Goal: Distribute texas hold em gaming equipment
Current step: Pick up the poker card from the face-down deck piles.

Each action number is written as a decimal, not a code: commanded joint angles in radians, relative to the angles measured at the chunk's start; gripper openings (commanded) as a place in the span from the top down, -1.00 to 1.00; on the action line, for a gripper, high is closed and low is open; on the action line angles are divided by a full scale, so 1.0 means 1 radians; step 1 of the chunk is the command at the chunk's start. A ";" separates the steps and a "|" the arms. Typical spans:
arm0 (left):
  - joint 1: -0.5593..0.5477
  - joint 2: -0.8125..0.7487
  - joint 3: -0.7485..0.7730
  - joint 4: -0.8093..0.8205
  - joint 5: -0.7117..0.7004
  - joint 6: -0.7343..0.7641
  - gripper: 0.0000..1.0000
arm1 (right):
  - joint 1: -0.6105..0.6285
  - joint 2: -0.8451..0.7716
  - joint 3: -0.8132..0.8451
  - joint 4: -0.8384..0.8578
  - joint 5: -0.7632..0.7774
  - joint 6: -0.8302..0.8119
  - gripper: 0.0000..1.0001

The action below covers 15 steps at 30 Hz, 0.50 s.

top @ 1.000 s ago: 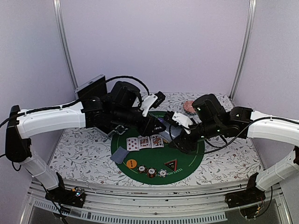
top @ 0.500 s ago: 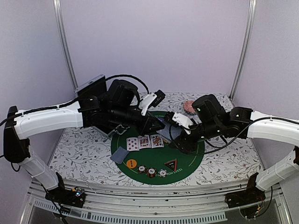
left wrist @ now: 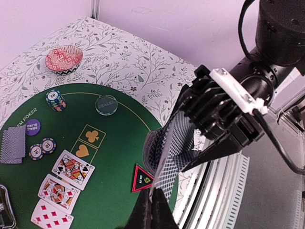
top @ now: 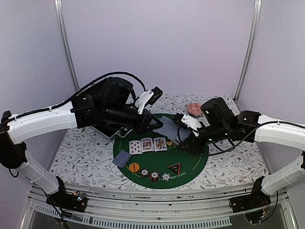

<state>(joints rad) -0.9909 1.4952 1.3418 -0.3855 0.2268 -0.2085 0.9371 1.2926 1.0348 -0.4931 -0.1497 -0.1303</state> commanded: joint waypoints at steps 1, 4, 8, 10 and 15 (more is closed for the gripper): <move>0.023 -0.044 0.025 -0.049 -0.007 0.029 1.00 | -0.020 -0.037 -0.016 0.021 0.007 0.024 0.05; 0.038 -0.065 0.039 -0.082 -0.030 0.046 1.00 | -0.027 -0.042 -0.019 0.021 0.011 0.026 0.05; 0.073 -0.091 0.061 -0.136 -0.053 0.059 1.00 | -0.036 -0.046 -0.021 0.019 0.019 0.029 0.05; 0.095 -0.103 0.069 -0.160 -0.053 0.067 1.00 | -0.040 -0.048 -0.022 0.019 0.019 0.030 0.05; 0.158 -0.088 0.091 -0.228 -0.048 0.122 1.00 | -0.045 -0.057 -0.022 0.014 0.022 0.031 0.05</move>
<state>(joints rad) -0.8837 1.4017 1.3972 -0.5312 0.1864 -0.1452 0.9012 1.2709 1.0214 -0.4931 -0.1394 -0.1093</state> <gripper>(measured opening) 0.004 0.479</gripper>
